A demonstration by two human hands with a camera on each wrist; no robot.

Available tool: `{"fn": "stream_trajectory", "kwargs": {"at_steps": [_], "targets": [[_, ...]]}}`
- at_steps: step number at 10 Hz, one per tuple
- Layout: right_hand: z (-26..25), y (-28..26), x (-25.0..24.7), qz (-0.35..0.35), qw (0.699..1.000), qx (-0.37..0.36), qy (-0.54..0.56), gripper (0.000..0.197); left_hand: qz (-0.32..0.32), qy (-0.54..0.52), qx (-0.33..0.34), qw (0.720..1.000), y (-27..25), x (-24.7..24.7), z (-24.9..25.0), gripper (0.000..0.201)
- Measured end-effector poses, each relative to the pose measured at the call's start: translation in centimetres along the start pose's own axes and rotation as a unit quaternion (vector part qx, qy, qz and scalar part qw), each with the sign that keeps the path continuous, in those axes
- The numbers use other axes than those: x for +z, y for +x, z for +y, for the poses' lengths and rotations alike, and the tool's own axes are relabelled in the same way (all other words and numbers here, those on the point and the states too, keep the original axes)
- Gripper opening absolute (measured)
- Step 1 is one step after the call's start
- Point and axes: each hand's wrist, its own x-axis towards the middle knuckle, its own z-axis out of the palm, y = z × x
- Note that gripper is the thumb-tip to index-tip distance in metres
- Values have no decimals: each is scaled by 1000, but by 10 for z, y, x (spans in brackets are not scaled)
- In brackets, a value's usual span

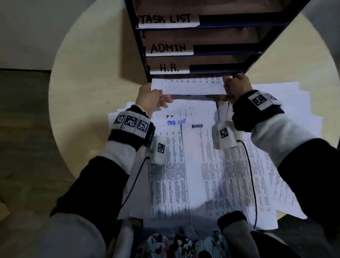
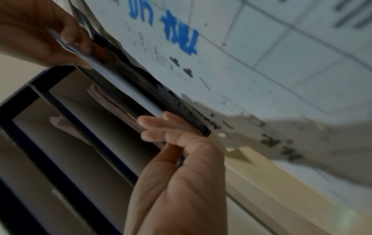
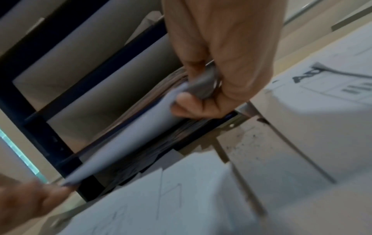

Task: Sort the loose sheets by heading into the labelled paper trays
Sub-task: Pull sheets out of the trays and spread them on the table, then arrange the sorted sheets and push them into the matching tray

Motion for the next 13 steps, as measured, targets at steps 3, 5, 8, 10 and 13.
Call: {"fn": "stream_trajectory", "kwargs": {"at_steps": [3,5,8,10,13], "targets": [[10,7,1,55,990,31,122,29,8,-125,22,992,15,19,2,38],[0,14,17,94,982,26,160,23,-39,-111,-13,993,28,24,4,30],[3,11,16,67,990,5,125,32,-24,134,10,991,43,29,18,33],[-1,-5,0,-20,992,13,125,28,-58,178,55,981,24,24,17,9],[28,-66,-7,-172,932,-190,-255,17,-114,161,124,972,-22,0,-10,26]]}}
